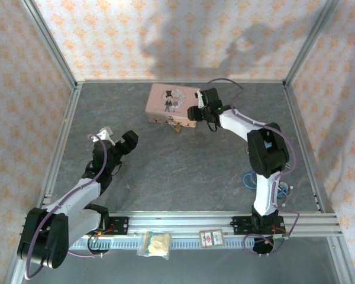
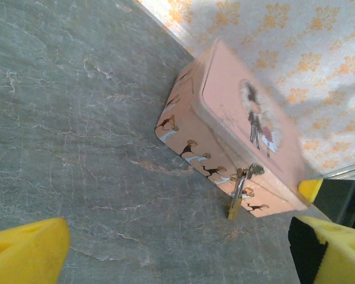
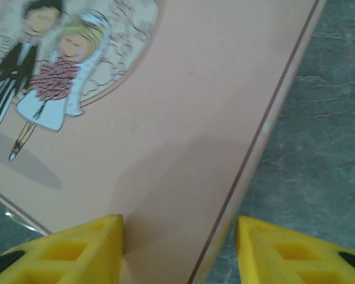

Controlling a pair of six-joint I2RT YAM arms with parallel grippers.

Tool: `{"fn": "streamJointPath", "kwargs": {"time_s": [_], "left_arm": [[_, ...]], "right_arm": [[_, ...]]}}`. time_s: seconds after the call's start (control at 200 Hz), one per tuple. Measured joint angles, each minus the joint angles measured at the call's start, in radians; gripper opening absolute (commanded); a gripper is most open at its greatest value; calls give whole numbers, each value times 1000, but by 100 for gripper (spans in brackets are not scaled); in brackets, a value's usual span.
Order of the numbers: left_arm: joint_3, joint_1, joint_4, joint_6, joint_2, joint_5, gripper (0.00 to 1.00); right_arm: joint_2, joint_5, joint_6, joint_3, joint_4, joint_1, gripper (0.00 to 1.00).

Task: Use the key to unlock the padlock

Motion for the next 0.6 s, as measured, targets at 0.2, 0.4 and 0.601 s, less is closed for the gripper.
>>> {"fn": "streamJointPath", "kwargs": {"time_s": [0.2, 0.4, 0.601], "left_arm": [[-1, -16, 0, -16, -8, 3, 95], [-1, -16, -3, -25, -27, 2, 95], [-1, -16, -3, -26, -27, 1, 95]], "right_arm": [[73, -6, 15, 106, -29, -24, 57], [106, 9, 118, 137, -28, -34, 82], [172, 3, 224, 204, 12, -44, 83]]}}
